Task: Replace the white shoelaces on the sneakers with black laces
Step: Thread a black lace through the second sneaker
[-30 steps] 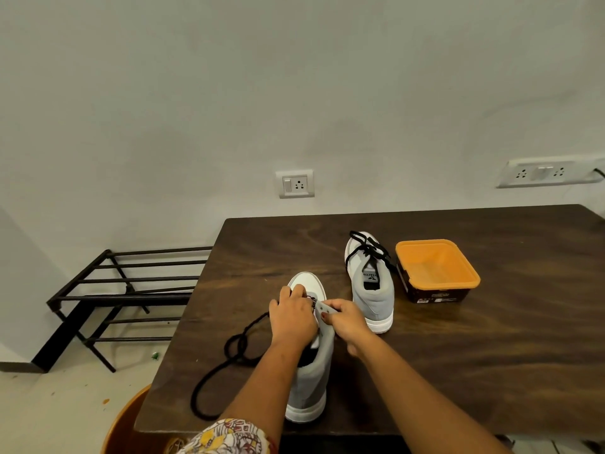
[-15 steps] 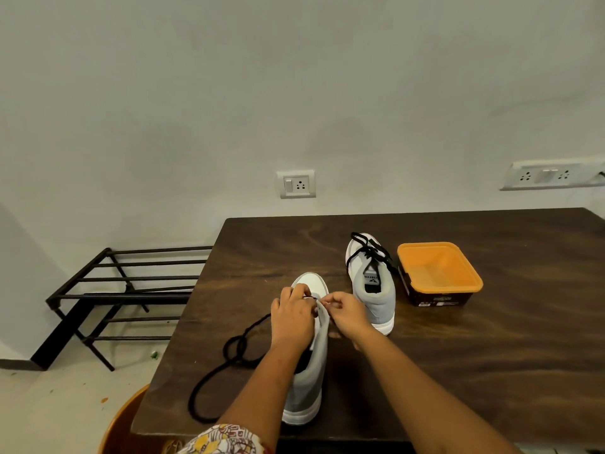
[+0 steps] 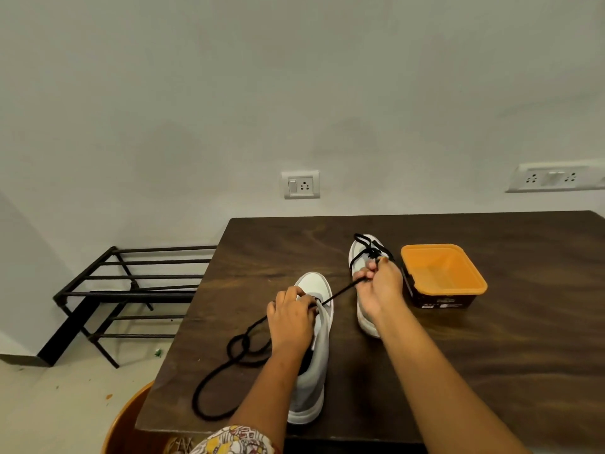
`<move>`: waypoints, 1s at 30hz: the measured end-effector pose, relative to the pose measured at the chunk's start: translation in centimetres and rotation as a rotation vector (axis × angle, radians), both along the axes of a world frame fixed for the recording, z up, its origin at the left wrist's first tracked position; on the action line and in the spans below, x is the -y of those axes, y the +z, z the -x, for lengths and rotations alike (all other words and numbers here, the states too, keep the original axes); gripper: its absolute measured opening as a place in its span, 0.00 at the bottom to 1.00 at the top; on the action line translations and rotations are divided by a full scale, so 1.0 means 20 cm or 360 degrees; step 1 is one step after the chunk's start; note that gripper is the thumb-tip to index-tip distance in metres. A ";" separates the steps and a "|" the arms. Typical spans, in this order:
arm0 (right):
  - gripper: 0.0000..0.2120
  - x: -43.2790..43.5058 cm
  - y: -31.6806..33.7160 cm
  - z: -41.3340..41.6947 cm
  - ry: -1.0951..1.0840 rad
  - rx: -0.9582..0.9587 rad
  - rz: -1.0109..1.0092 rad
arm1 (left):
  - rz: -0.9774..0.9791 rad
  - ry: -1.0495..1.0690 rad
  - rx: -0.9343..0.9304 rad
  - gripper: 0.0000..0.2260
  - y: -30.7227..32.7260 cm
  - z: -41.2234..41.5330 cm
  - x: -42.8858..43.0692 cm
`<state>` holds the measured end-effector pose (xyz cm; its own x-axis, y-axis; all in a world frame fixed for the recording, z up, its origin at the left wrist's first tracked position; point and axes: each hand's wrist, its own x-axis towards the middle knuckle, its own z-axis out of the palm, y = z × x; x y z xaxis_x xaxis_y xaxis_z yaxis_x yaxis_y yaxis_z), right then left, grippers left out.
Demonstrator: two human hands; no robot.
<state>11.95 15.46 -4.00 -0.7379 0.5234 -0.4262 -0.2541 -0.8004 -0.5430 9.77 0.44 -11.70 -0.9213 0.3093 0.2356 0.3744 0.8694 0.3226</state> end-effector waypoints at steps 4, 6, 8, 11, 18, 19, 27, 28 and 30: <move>0.16 -0.11 0.07 -0.06 0.0534 0.0394 -0.1456 | -0.0018 0.0064 0.0018 0.09 0.01 0.00 0.00; 0.11 -0.11 -0.01 -0.09 0.1061 0.0775 -0.2413 | 0.0002 0.0088 0.0042 0.09 0.01 0.00 0.00; 0.11 -0.06 -0.11 -0.12 0.1616 0.1130 -0.2798 | 0.0048 0.0085 0.0046 0.09 0.01 -0.01 0.00; 0.13 0.06 -0.20 -0.16 0.1878 0.1065 -0.2954 | 0.0054 0.0106 0.0033 0.09 0.01 -0.01 0.01; 0.16 0.06 0.04 -0.20 0.0656 0.0011 -0.1324 | 0.0083 0.0093 0.0032 0.11 0.01 -0.02 0.01; 0.16 0.04 0.08 -0.19 0.0525 -0.0178 -0.1032 | 0.0077 0.0094 0.0034 0.11 0.01 -0.02 0.01; 0.16 0.01 0.12 -0.19 0.1063 0.0442 -0.1477 | 0.0065 0.0124 -0.0006 0.10 -0.01 -0.02 0.01; 0.15 -0.01 0.05 -0.20 0.1264 0.0786 -0.2007 | 0.0066 0.0132 -0.0016 0.10 -0.01 -0.02 0.01; 0.17 -0.02 -0.07 -0.23 0.1724 0.1321 -0.2726 | 0.0072 0.0152 -0.0035 0.09 -0.02 -0.02 0.01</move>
